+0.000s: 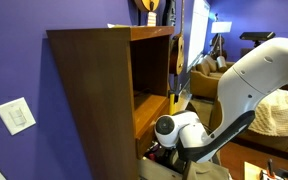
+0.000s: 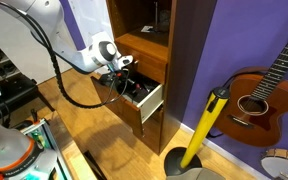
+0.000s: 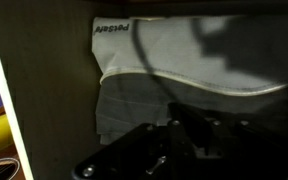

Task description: Open the second the drawer from the top on the cabinet

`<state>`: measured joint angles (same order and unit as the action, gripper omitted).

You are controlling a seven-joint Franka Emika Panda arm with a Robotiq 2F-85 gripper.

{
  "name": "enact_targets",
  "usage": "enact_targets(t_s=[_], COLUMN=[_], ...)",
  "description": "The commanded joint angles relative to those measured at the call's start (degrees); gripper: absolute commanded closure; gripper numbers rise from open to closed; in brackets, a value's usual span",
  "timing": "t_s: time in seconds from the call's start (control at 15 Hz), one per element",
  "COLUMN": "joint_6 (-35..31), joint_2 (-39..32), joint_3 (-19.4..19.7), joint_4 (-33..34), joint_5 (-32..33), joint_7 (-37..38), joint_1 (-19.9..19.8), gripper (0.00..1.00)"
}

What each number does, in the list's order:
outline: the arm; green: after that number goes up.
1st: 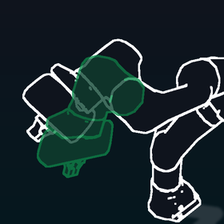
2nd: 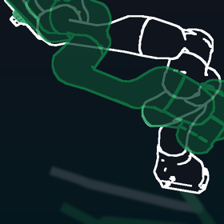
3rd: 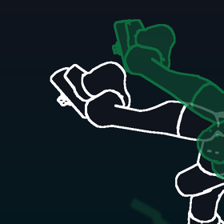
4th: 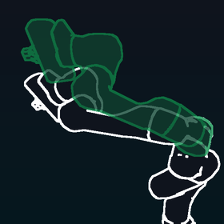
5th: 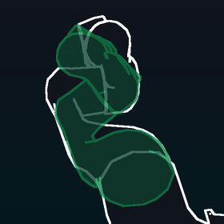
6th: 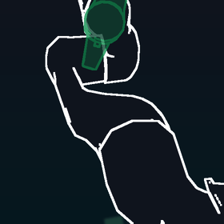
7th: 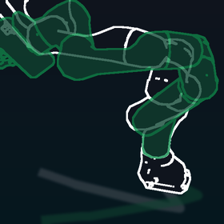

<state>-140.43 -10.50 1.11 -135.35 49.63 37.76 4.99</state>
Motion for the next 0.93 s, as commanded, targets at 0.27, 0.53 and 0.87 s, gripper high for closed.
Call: enact_targets(t_s=[0.27, 0.53, 0.87], joint_6=[2.4, 2.8, 2.4], joint_2=[2.0, 3.5, 4.4], joint_3=[-0.7, -1.4, -2.5], joint_4=[-0.4, -0.5, -0.3], joint_5=[-2.3, -2.3, -3.6], joint_7=[-0.6, 0.3, 1.0], joint_1=[0.2, 0.4, 0.8], gripper=[0.99, 0.99, 0.99])
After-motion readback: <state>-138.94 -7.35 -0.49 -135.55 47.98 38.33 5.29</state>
